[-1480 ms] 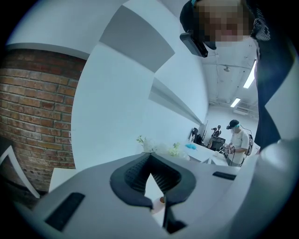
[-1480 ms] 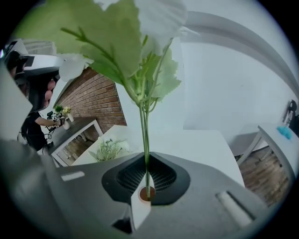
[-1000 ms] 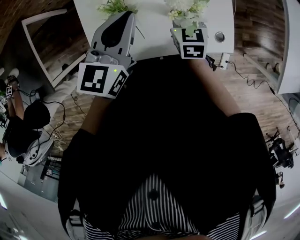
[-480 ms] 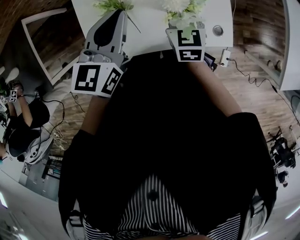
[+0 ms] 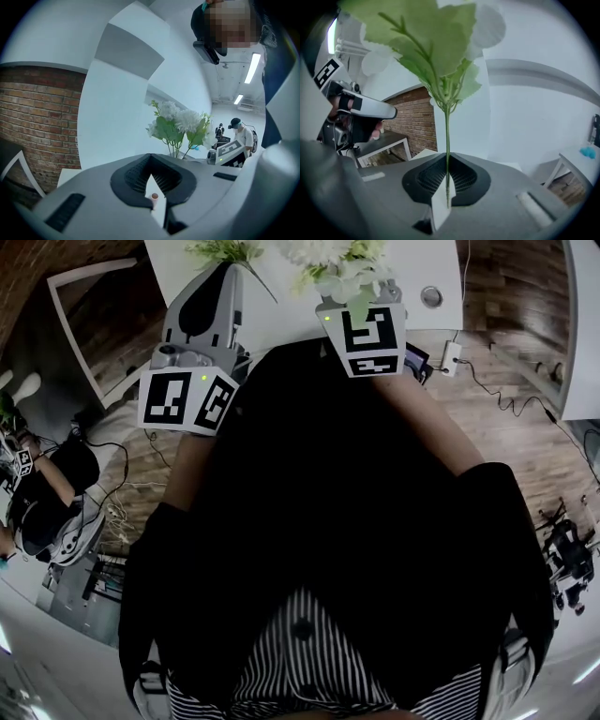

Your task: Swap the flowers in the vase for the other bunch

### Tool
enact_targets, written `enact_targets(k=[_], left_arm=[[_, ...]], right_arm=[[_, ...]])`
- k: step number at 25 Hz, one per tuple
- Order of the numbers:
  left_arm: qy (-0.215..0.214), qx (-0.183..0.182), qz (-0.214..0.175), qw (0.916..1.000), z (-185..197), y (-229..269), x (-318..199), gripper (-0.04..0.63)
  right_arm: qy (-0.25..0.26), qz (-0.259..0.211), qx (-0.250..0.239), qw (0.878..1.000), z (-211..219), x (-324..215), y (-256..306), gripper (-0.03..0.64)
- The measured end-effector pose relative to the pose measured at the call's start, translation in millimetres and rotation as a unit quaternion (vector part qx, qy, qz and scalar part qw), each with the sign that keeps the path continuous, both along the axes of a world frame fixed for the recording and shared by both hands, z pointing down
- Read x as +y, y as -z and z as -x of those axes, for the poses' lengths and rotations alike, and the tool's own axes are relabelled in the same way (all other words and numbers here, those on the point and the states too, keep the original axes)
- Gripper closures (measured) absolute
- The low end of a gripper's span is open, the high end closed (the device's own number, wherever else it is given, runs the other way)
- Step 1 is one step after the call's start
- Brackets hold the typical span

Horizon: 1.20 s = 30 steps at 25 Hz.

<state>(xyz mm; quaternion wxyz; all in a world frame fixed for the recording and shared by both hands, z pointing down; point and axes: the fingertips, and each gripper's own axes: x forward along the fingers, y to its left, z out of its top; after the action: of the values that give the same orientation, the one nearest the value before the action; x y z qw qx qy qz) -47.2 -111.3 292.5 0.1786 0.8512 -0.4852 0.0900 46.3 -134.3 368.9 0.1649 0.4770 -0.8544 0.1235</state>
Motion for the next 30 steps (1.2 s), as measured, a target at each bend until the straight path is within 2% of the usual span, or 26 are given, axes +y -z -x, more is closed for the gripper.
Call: enact_targets(k=[3, 7, 14, 17, 19, 22, 26, 30], left_arm=[[0.008, 0.002, -0.004, 1.0, 2.8, 1.1, 3.2, 0.592], [0.027, 0.008, -0.009, 0.9996, 31.5, 5.9, 16.5, 0.592], [0.07, 0.011, -0.018, 0.9973, 38.4, 11.3, 31.6, 0.592], [0.091, 0.015, -0.019, 0.9955, 58.6, 10.8, 34.1, 0.592], [0.108, 0.02, -0.019, 0.9938, 77.3, 10.0, 33.8, 0.592], [0.13, 0.025, -0.021, 0.991, 97.0, 9.6, 35.2, 0.592], [0.153, 0.03, -0.021, 0.9875, 114.3, 4.9, 34.2, 0.592], [0.171, 0.037, -0.015, 0.9845, 127.6, -4.6, 33.0, 0.592]], right_arm=[[0.026, -0.003, -0.004, 1.0, 16.2, 4.7, 4.2, 0.601], [0.066, 0.0, -0.009, 0.998, 57.6, 19.1, 9.7, 0.601], [0.12, 0.009, -0.021, 0.993, 71.6, 29.8, 13.4, 0.601], [0.144, 0.03, -0.027, 0.989, 92.3, 31.1, 7.7, 0.601], [0.159, 0.058, -0.032, 0.985, 107.5, 29.5, -2.0, 0.601], [0.167, 0.126, -0.041, 0.977, 116.0, 25.9, -28.3, 0.601], [0.147, 0.223, -0.062, 0.962, 113.3, 13.6, -68.7, 0.601], [0.126, 0.293, -0.066, 0.945, 111.2, 5.2, -107.8, 0.601]])
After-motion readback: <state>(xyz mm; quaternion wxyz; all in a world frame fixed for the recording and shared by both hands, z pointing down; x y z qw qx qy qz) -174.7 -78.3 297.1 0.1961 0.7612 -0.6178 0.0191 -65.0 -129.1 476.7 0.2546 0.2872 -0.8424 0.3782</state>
